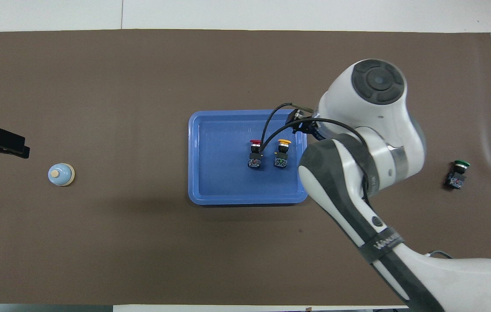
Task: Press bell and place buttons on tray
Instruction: 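Withdraw the right gripper from the tray toward the green button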
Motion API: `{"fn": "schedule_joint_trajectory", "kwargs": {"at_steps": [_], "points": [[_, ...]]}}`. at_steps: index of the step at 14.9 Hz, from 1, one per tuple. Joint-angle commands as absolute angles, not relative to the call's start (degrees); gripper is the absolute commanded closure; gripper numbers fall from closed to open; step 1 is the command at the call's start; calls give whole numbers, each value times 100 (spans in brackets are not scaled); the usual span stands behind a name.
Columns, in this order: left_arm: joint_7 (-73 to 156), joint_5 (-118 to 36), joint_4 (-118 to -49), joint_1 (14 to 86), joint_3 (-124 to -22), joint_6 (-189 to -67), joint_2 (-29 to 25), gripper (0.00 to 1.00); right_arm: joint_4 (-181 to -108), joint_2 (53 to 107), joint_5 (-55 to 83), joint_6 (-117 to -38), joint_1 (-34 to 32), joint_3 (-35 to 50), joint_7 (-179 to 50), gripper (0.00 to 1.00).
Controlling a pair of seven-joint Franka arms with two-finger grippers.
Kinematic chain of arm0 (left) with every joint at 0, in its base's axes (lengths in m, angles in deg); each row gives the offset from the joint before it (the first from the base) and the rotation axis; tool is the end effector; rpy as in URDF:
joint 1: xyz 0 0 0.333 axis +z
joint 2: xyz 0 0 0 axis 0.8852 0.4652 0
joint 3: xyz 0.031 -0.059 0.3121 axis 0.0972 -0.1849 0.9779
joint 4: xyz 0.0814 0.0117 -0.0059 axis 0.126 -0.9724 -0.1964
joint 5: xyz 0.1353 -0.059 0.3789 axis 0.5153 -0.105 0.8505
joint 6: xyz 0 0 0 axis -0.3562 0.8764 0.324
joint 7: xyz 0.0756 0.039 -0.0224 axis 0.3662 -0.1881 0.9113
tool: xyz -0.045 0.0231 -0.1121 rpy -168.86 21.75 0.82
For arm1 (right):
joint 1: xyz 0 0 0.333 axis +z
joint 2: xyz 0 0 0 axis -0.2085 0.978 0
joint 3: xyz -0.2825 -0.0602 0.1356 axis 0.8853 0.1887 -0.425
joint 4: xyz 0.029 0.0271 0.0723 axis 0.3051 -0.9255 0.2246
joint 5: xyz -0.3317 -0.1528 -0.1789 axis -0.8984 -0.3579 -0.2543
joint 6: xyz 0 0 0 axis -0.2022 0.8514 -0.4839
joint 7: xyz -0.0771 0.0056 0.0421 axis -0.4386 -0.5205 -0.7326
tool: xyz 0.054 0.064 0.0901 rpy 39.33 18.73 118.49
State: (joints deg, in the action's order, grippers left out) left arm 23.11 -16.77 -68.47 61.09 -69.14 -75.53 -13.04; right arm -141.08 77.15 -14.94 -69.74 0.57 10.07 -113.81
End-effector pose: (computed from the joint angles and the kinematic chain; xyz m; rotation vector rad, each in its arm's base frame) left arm 0.5509 -0.0040 0.5807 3.1192 -0.0872 -0.1969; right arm 0.6030 0.1832 0.4252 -3.0526 0.6698 0.0962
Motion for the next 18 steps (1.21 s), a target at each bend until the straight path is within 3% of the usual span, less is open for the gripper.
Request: {"fn": "schedule_joint_trajectory", "kwargs": {"at_steps": [1, 7, 12, 18], "points": [[2369, -1742, -6863, 6087, -6884, -7504, -1338, 0, -14285, 7496, -1518, -6677, -735, 936, -10512, 0], [2369, -1742, -6863, 6087, -6884, -7503, -1338, 0, -14810, 7321, -2062, -6736, -2467, 936, -8305, 0], [2377, -1742, -6863, 6087, -6884, -7495, -1338, 0, -16312, 6855, -2125, -8403, -3487, 927, -7162, 0], [2369, -1742, -6863, 6087, -6884, -7495, -1338, 0, -17596, 6590, -2029, -10100, -3752, 918, -6984, 0]]}}
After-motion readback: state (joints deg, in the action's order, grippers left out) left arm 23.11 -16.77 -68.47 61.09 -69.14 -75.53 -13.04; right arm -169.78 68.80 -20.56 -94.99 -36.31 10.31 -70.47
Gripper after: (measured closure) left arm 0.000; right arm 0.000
